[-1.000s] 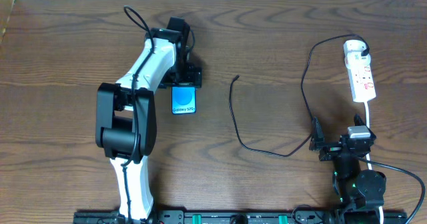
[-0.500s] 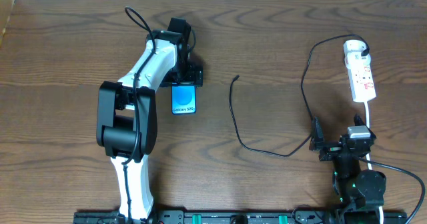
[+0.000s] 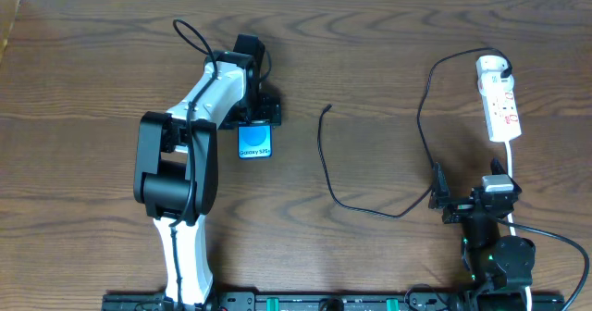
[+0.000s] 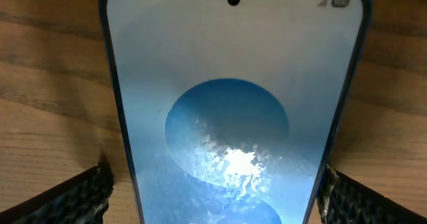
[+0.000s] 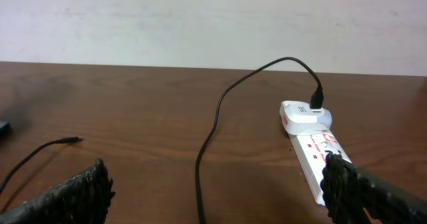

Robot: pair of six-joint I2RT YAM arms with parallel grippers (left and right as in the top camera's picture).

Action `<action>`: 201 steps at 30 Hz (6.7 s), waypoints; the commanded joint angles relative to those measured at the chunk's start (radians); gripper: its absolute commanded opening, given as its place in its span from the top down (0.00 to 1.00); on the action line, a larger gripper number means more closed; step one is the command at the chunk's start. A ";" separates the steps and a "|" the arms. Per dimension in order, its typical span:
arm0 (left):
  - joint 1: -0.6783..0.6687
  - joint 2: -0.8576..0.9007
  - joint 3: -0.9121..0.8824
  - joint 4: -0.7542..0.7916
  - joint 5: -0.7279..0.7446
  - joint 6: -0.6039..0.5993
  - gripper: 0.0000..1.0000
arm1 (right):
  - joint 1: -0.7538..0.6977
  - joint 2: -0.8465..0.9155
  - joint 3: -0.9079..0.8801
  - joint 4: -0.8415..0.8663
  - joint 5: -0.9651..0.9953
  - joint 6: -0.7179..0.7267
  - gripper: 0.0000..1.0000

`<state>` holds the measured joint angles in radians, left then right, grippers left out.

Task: Plug charger to phone and switch on socket
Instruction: 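Lower the left gripper and close it on the phone's top edge, then lift the phone with the left gripper and swing it rightward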

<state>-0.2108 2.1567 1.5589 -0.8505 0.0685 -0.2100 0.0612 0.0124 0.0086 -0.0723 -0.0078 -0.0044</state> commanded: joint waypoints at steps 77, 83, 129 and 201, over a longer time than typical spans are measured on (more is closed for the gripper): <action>-0.047 0.023 -0.064 -0.013 -0.006 -0.098 0.11 | 0.006 -0.005 -0.003 -0.003 -0.005 0.014 0.01; -0.047 0.023 -0.064 -0.058 -0.007 -0.094 0.11 | 0.006 -0.005 -0.003 -0.003 -0.005 0.014 0.01; -0.047 0.024 -0.064 0.047 -0.036 -0.072 0.22 | 0.006 -0.005 -0.003 -0.003 -0.005 0.014 0.01; 0.082 -0.251 0.064 -0.134 0.820 -0.328 0.25 | 0.006 -0.005 -0.003 -0.003 -0.005 0.014 0.01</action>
<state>-0.1326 1.9450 1.5951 -0.9844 0.7403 -0.4843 0.0612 0.0124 0.0086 -0.0723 -0.0082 -0.0044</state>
